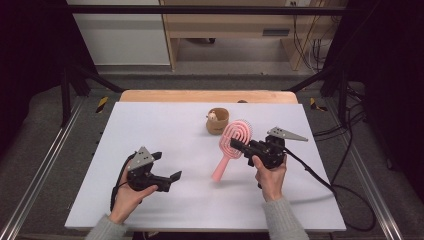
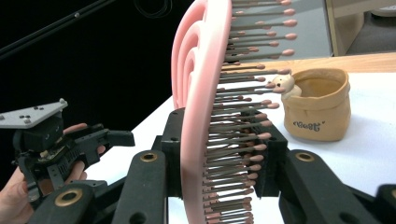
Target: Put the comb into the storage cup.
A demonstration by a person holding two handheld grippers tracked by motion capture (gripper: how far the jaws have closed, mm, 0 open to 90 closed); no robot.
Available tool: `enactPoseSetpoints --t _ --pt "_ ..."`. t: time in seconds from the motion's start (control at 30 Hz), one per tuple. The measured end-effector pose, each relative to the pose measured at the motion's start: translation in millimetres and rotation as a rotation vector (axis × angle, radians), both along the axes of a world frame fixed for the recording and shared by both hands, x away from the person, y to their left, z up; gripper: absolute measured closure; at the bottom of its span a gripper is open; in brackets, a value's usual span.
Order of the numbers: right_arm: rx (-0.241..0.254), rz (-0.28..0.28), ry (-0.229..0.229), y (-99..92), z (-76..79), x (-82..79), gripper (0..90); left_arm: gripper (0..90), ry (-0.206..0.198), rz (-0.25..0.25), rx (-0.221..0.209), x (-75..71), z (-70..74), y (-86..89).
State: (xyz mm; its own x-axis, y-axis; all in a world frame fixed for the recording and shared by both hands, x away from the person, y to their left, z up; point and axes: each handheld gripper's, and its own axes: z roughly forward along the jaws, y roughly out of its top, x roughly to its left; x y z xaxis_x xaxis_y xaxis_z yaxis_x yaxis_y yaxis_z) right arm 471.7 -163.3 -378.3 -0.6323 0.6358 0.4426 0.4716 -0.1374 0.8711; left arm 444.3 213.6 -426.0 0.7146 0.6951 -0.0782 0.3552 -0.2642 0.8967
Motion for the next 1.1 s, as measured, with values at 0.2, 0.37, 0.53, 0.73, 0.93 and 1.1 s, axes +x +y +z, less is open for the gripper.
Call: enactPoseSetpoints --t 0.2,0.37,0.53,0.73,0.93,1.1 --pt "-0.013 -0.005 -0.01 2.9 4.8 3.9 64.2 0.7 -0.002 0.025 -0.013 -1.7 -6.9 19.5" --pt "-0.023 -0.017 -0.015 2.5 8.6 5.8 64.2 0.7 -0.001 0.043 -0.016 -2.7 -12.5 33.4" --pt "-0.031 -0.024 -0.031 2.0 14.5 7.1 64.2 0.7 -0.003 0.068 -0.016 -3.7 -16.5 45.1" --pt "-0.041 -0.035 -0.047 3.0 22.8 10.8 64.2 0.7 -0.012 0.088 0.002 -5.5 -21.8 58.0" --pt "-0.055 -0.046 -0.057 5.4 28.4 15.4 64.2 0.7 -0.012 0.107 0.002 -7.0 -26.3 68.4" --pt "-0.067 -0.053 -0.065 7.9 32.0 20.2 64.2 0.7 -0.006 0.117 0.002 -6.3 -30.7 73.6"
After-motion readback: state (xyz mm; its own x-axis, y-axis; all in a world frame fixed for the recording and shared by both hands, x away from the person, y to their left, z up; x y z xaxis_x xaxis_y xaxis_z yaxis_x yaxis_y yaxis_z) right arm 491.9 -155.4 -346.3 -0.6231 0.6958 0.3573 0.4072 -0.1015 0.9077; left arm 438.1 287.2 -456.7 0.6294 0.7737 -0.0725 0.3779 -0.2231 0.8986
